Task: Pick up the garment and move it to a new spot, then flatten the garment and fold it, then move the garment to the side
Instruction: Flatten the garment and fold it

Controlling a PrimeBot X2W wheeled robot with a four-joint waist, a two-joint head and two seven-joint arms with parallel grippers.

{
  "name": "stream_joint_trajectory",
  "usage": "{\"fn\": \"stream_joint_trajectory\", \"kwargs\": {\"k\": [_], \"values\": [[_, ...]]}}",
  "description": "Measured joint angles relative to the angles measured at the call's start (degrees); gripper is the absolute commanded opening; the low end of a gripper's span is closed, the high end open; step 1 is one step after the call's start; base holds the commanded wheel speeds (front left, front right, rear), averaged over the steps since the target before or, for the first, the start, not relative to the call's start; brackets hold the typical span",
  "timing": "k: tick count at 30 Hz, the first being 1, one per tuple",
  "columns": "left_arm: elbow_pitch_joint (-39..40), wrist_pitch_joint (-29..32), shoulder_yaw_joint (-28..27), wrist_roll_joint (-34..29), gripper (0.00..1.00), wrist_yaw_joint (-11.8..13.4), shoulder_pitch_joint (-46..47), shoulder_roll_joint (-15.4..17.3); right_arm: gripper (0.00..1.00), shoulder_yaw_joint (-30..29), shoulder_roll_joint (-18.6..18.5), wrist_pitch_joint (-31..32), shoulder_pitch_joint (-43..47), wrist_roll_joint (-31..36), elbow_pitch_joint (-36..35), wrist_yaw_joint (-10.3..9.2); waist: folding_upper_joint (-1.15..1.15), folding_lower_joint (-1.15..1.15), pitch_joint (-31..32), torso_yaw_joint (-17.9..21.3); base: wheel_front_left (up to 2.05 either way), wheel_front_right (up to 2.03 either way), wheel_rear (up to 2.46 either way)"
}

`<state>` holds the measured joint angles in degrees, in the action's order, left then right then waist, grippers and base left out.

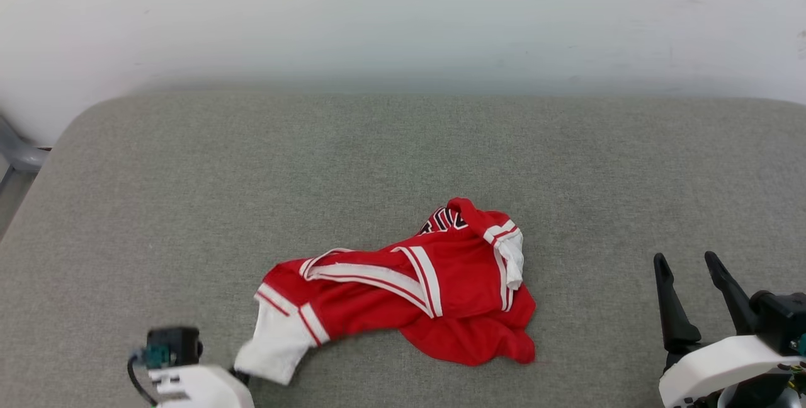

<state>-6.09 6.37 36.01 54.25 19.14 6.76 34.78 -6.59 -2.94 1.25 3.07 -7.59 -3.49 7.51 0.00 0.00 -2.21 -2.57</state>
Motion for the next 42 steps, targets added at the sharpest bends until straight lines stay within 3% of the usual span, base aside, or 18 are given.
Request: {"fn": "stream_joint_trajectory", "kwargs": {"k": [6, 7, 8, 9, 20, 29, 35, 42], "values": [[-7.15, -2.4, 0.41, 3.78, 0.0, -3.61, -3.68, -4.68, 1.0, 0.21, 0.0, 0.52, -0.08, 0.18, -0.31, 0.0, 0.0, 0.0, 0.11, -0.04, 0.0, 0.0, 0.0], [-8.0, -3.31, 0.34, 3.8, 0.35, -3.9, -3.71, -5.23, 1.0, 0.21, 0.0, 0.75, -0.08, 0.18, -0.34, 0.0, 0.0, 0.0, 0.2, -0.06, 0.0, 0.0, 0.0], [-8.77, -4.13, 0.25, 3.83, 0.91, -4.36, -3.71, -5.63, 1.0, 0.21, 0.0, 0.8, -0.08, 0.19, -0.33, 0.0, 0.0, 0.0, 0.36, -0.08, 0.0, 0.0, 0.0], [-9.37, -5.17, 0.13, 3.79, 1.0, -4.61, -3.71, -6.05, 1.0, 0.24, 0.0, 0.81, -0.08, 0.19, -0.32, 0.0, 0.0, 0.0, 0.53, -0.09, 0.0, 0.0, 0.0], [-8.35, -20.35, -3.61, -2.27, 1.0, -6.35, -3.53, -8.43, 1.0, -0.01, 0.0, 1.38, 0.74, 0.34, -0.43, 0.0, 0.0, 0.0, 3.46, 0.46, 0.0, 0.0, 0.0], [0.7, -21.37, -10.33, -14.85, 1.0, -6.03, -3.58, -10.55, 1.0, -0.23, 0.0, 2.32, 1.49, 0.37, -1.2, 0.0, 0.0, 0.0, 4.3, 0.28, 0.0, 0.0, 0.0], [4.38, -21.42, -10.8, -19.76, 1.0, -5.27, -4.76, -11.72, 1.0, -0.01, 0.0, 3.69, 1.49, 1.14, -1.11, 0.0, 0.0, 0.0, 3.94, 0.02, 0.0, 0.0, 0.0], [6.91, -21.42, -10.31, -22.42, 1.0, -5.05, -4.75, -13.5, 1.0, 4.03, -0.12, 14.14, -0.87, 2.24, 3.96, 0.0, 0.0, 0.0, 3.01, -2.04, 0.0, 0.0, 0.0]]}}
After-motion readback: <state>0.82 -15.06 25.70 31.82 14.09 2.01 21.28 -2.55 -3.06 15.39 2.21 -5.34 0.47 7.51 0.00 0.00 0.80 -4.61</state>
